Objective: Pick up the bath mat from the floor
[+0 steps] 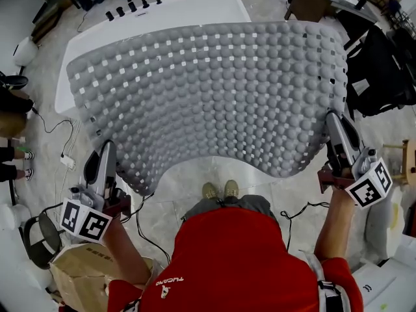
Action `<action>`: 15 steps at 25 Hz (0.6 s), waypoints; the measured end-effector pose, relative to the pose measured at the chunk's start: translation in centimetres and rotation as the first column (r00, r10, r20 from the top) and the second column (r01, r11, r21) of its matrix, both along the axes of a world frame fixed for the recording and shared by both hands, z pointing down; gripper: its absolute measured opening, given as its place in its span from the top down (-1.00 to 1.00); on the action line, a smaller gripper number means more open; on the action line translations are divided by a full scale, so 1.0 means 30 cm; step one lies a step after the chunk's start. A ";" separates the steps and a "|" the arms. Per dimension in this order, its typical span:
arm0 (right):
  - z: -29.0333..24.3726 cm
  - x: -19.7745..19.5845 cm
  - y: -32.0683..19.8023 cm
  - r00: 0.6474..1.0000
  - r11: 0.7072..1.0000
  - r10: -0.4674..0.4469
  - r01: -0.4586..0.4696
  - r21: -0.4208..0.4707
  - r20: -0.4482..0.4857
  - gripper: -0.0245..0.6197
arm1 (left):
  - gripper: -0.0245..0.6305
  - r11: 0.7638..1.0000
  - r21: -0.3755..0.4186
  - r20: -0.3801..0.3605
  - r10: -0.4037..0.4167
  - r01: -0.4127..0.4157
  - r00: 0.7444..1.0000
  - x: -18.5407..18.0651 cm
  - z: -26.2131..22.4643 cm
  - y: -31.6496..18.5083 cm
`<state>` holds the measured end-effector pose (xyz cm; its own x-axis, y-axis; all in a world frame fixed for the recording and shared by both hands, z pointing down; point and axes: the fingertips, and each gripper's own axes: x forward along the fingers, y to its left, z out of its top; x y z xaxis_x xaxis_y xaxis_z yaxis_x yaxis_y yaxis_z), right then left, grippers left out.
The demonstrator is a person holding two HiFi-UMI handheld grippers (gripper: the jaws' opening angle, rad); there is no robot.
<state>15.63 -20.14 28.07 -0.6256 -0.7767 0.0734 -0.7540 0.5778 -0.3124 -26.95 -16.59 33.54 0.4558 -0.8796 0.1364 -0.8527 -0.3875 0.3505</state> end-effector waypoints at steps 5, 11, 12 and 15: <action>-0.015 0.005 -0.012 1.000 1.000 -0.003 0.003 -0.007 -0.006 0.80 | 0.78 1.000 -0.002 -0.010 -0.003 0.003 1.000 0.001 -0.005 0.000; -0.058 0.021 -0.009 1.000 1.000 -0.020 0.020 -0.005 -0.001 0.80 | 0.78 1.000 -0.001 -0.008 -0.001 0.001 1.000 0.043 -0.050 0.009; -0.051 0.015 -0.009 1.000 1.000 -0.019 0.019 -0.005 0.001 0.80 | 0.78 1.000 -0.002 -0.006 0.000 0.000 1.000 0.039 -0.045 0.007; -0.020 -0.011 -0.010 1.000 1.000 -0.016 0.016 -0.007 -0.003 0.80 | 0.78 1.000 -0.006 -0.006 0.004 -0.004 1.000 0.007 -0.009 -0.003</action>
